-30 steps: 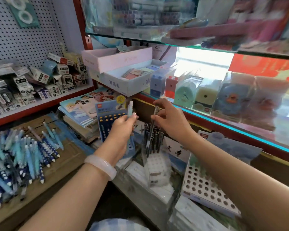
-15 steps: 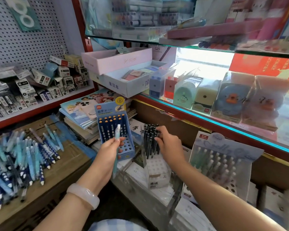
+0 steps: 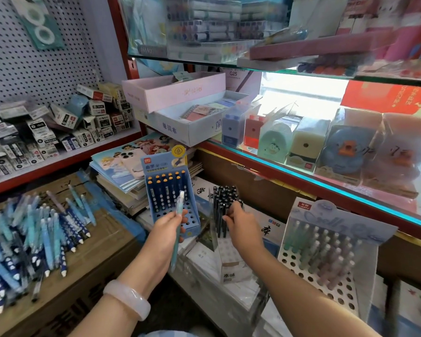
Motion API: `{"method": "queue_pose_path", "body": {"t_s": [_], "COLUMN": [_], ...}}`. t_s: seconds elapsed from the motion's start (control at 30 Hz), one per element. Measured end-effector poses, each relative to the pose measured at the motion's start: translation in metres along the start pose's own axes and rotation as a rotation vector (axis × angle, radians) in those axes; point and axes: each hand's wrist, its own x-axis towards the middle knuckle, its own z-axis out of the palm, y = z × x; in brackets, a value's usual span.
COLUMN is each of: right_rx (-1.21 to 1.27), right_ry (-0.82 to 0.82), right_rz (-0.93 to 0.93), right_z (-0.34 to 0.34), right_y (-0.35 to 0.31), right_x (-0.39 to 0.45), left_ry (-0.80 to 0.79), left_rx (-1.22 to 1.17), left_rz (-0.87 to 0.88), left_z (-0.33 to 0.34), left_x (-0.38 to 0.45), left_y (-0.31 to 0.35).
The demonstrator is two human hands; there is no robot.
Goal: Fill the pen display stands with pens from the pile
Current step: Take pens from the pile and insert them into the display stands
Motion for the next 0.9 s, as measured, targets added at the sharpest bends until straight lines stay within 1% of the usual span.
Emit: {"method": "queue_pose_path", "body": {"t_s": [0.1,0.17,0.2,0.23,0.27,0.33,0.37,0.4,0.53,0.63,0.73,0.77,0.87,0.9], "right_rx": [0.051,0.135,0.196,0.285,0.402,0.660,0.734,0.767,0.798,0.815,0.805,0.766,0.530,0.494], "right_ry": [-0.027,0.044,0.098,0.115,0.065,-0.173,-0.262,-0.293,-0.231,-0.183,-0.088,-0.040,0.103,0.140], "right_rz": [0.050,0.069,0.061,0.050,0.045,0.040,0.037,0.025,-0.011,-0.012,-0.025,-0.027,-0.052,-0.047], "right_z": [-0.003,-0.013,-0.022,-0.032,-0.043,-0.064,-0.073,-0.080,-0.105,-0.125,-0.152,-0.162,-0.190,-0.196], "right_y": [-0.001,-0.003,-0.006,-0.011,-0.017,-0.031,-0.036,-0.038,-0.029,-0.012,0.008,0.016,0.043,0.052], "right_x": [-0.001,-0.005,-0.008,-0.011,-0.014,-0.021,-0.025,-0.027,-0.035,-0.041,-0.049,-0.051,-0.058,-0.061], "left_ry": [-0.025,-0.066,-0.087,-0.101,-0.104,-0.098,-0.099,-0.106,-0.189,-0.255,-0.295,-0.303,-0.325,-0.331], "left_rx": [0.037,0.151,0.201,0.232,0.247,0.223,0.200,0.193,0.185,0.179,0.268,0.308,0.387,0.417], "left_rz": [0.014,0.082,0.118,0.143,0.155,0.163,0.168,0.180,0.225,0.216,0.255,0.276,0.307,0.314], "left_z": [0.000,-0.002,-0.001,0.000,0.003,0.012,0.017,0.024,0.051,0.068,0.084,0.088,0.099,0.102], "left_x": [-0.002,-0.005,-0.006,-0.008,-0.010,-0.013,-0.015,-0.018,-0.032,-0.042,-0.049,-0.051,-0.058,-0.060], "left_y": [-0.001,-0.001,0.000,0.002,0.004,0.008,0.010,0.012,0.020,0.024,0.024,0.023,0.018,0.016]}}
